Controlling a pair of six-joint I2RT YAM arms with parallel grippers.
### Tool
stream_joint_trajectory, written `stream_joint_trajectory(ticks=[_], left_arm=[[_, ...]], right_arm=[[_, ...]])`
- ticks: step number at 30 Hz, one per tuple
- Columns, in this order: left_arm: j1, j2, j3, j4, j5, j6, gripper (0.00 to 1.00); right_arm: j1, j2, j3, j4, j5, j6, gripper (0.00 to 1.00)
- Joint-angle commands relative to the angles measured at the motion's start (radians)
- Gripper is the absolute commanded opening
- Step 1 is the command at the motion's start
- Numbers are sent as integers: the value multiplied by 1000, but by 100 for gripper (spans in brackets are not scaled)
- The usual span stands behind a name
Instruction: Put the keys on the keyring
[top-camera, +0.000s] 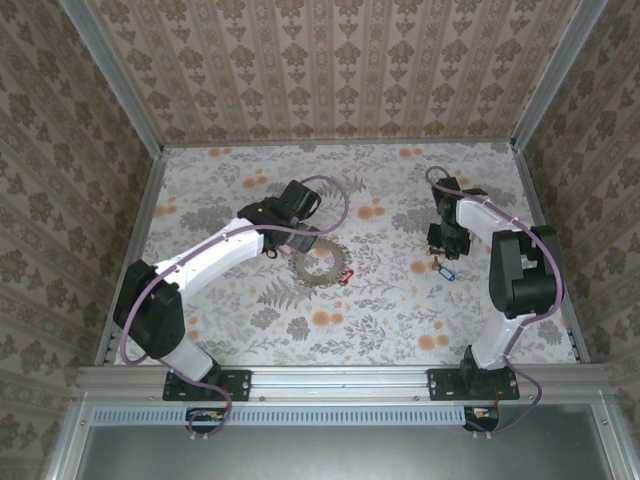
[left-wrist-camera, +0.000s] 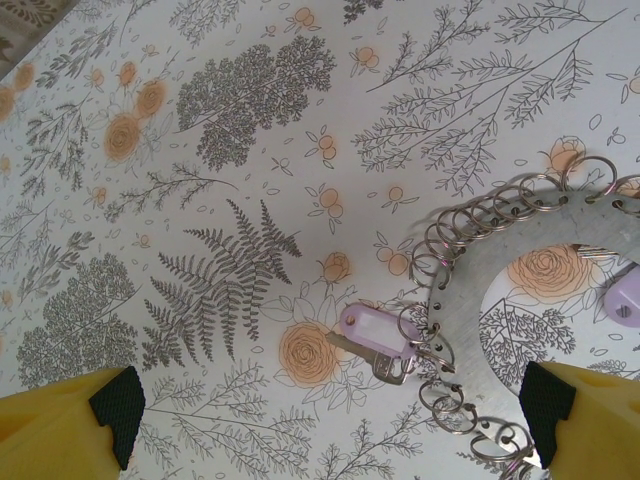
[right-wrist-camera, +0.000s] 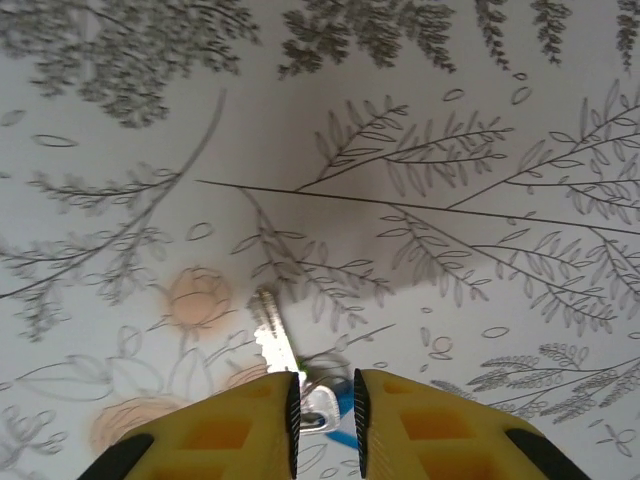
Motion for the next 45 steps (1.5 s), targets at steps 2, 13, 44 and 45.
stream_joint_trajectory(ticks=[2, 13, 44, 45], left_arm=[[-9, 9, 4, -18, 0, 6, 100], [-9, 22, 11, -22, 34, -7, 100], [-12, 25, 14, -27, 29, -8, 100], [-13, 24, 13, -26, 28, -7, 100]], right_arm=[[-1, -15, -16, -49, 28, -2, 26], [31, -2, -39, -12, 4, 39, 30], [51, -48, -96, 44, 17, 56, 26], [53, -40, -96, 50, 19, 56, 26]])
